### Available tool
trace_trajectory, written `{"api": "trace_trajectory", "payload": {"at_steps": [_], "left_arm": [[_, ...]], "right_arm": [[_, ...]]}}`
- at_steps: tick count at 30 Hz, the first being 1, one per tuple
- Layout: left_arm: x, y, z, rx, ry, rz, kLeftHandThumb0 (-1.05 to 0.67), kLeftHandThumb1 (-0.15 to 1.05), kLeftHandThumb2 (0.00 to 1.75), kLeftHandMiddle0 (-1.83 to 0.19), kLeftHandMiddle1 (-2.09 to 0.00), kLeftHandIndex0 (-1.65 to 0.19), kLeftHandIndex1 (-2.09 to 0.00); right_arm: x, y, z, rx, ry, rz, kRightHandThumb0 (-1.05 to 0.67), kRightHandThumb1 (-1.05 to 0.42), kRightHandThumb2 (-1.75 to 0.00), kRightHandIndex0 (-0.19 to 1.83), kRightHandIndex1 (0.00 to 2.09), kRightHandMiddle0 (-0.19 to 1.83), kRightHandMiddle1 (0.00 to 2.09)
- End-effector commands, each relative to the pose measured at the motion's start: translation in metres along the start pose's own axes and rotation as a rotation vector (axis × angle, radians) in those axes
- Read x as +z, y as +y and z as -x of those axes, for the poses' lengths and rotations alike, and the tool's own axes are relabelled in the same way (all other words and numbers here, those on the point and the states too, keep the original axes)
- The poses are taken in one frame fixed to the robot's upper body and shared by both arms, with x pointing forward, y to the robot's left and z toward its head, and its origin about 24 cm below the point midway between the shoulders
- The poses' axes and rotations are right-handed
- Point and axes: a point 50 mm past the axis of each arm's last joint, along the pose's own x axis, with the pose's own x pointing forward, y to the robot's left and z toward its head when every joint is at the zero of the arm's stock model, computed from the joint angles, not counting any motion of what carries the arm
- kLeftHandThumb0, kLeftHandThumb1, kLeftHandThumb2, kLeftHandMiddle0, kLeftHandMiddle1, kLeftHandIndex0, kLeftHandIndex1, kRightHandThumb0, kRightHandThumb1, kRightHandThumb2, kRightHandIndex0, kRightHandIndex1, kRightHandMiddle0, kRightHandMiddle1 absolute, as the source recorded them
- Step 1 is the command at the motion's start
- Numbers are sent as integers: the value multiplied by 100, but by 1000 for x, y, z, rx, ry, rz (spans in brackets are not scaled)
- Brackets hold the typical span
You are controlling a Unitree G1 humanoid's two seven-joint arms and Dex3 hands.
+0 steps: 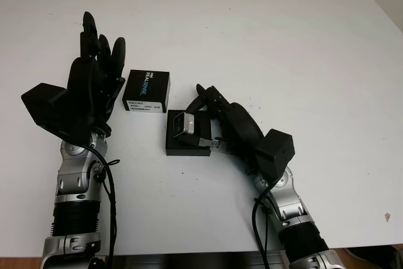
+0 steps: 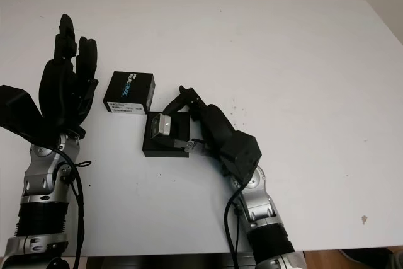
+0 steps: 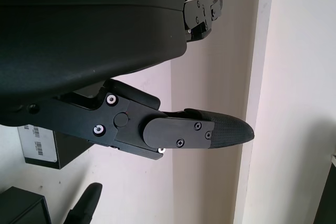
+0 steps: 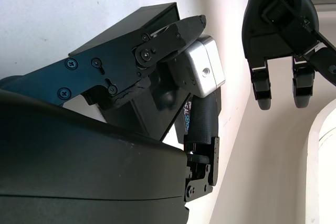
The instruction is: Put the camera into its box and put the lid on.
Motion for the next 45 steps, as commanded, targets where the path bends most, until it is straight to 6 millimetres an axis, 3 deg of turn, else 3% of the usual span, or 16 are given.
{"api": "trace_trajectory", "payload": {"at_steps": [1, 24, 28, 30, 31, 34, 35, 38, 45], "left_arm": [[3, 0, -1, -3, -18, -1, -67, 105, 35, 19, 0, 19, 0], [3, 0, 0, 4, -22, 5, -68, 105, 33, 19, 0, 19, 0], [4, 1, 0, 3, -22, -1, -68, 105, 33, 19, 0, 19, 0], [4, 1, 1, 3, -24, -4, -68, 105, 33, 19, 0, 19, 0], [4, 1, 1, 6, -24, -5, -68, 105, 33, 19, 0, 19, 0], [4, 1, 1, 9, -26, -3, -67, 105, 33, 19, 0, 19, 0], [4, 1, 1, 9, -26, -5, -67, 105, 33, 19, 0, 19, 0], [4, 1, 1, 10, -29, -11, -66, 105, 34, 19, 0, 19, 0], [4, 1, 1, 11, -29, -6, -67, 105, 34, 19, 0, 19, 0]], "right_arm": [[-5, 3, 2, 10, 22, -9, -38, -102, -6, -3, 5, 18, 186], [-3, 0, 6, 5, 30, 11, -38, -101, -5, -5, 5, 18, 187], [-2, -1, 8, 18, 28, 92, -41, -103, -6, -6, 4, 14, 184], [0, -1, 9, 48, 32, 156, -45, -104, -6, -12, 3, 0, 170], [2, -2, 10, 63, 30, 180, -49, -102, -5, -16, 1, -11, 144], [6, -3, 12, 89, 14, 229, -55, -97, -5, -19, 0, -17, 85], [7, -3, 12, 93, 9, 243, -57, -97, -5, -19, 0, -18, 77], [12, -5, 15, 96, -11, 286, -60, -96, -5, -19, 0, -19, 60], [20, -9, 19, 88, -49, 310, -59, -94, -5, -19, 0, -19, 54]]}}
